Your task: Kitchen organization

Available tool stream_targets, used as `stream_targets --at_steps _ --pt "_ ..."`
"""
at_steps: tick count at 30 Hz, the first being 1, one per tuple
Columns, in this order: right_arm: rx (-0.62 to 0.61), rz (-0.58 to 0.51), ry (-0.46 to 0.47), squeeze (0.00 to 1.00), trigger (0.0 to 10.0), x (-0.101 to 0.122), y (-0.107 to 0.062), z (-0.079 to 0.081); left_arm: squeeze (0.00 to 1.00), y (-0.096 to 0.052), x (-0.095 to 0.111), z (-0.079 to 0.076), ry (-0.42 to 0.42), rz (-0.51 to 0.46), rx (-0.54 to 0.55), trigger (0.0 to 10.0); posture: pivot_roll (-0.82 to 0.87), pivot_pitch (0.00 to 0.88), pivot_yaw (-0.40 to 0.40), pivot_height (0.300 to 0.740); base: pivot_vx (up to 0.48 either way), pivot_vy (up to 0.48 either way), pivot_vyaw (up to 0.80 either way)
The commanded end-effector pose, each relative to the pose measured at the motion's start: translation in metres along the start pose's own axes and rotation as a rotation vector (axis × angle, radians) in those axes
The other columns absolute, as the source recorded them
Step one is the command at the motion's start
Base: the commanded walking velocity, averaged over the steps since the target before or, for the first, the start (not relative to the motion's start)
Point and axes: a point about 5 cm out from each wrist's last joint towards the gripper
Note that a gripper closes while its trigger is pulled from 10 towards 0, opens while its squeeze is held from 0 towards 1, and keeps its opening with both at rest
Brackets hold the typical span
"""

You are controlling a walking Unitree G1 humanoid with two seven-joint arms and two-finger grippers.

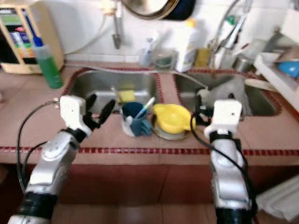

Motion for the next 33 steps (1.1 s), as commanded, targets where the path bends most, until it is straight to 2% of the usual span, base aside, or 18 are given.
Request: stream_targets --at_steps 1,11,14,18,23,25,33 --pt "-0.006 -0.011 -0.004 0.0 10.0 0.004 0.0 -0.004 0.0 0.004 0.0 -0.005 -0.019 0.02 -0.015 10.0 -0.06 0.0 0.01 0.74 0.0 0.0 0.0" --pt "0.039 -0.016 -0.02 0.0 10.0 0.007 -0.002 -0.007 0.0 0.012 0.004 -0.013 -0.042 0.066 -0.101 10.0 -0.07 0.0 0.014 0.74 0.0 0.0 0.0" --pt "0.102 -0.002 0.034 0.0 10.0 0.008 -0.005 -0.004 0.0 0.016 0.005 -0.016 -0.042 0.085 -0.125 10.0 -0.07 0.0 0.015 0.74 0.0 0.0 0.0" --pt "0.214 0.009 0.059 0.0 10.0 0.011 -0.011 0.002 0.0 0.02 0.008 -0.019 -0.026 0.085 -0.153 10.0 -0.07 0.0 0.02 0.74 0.0 0.0 0.0" --pt "0.436 0.059 0.108 0.0 10.0 0.013 -0.027 0.019 0.0 0.022 0.012 -0.021 -0.047 0.09 -0.172 10.0 -0.08 0.0 0.026 0.74 0.0 0.0 0.0" --pt "0.487 0.077 0.119 0.0 10.0 0.013 -0.033 0.023 0.0 0.022 0.012 -0.021 -0.051 0.092 -0.176 10.0 -0.08 0.0 0.026 0.74 0.0 0.0 0.0" --pt "0.566 0.129 0.136 0.0 10.0 0.012 -0.041 0.03 0.0 0.024 0.018 -0.023 -0.076 0.093 -0.197 10.0 -0.08 0.0 0.027 0.74 0.0 0.0 0.0"
Point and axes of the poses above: a point about 5 cm out from each wrist's last joint towards the gripper, its own y axis pointing out of the wrist towards the gripper, its own x axis along the axis of the wrist's last joint, z = x × y, and after that the axes turned 11 degrees about y, right-handed
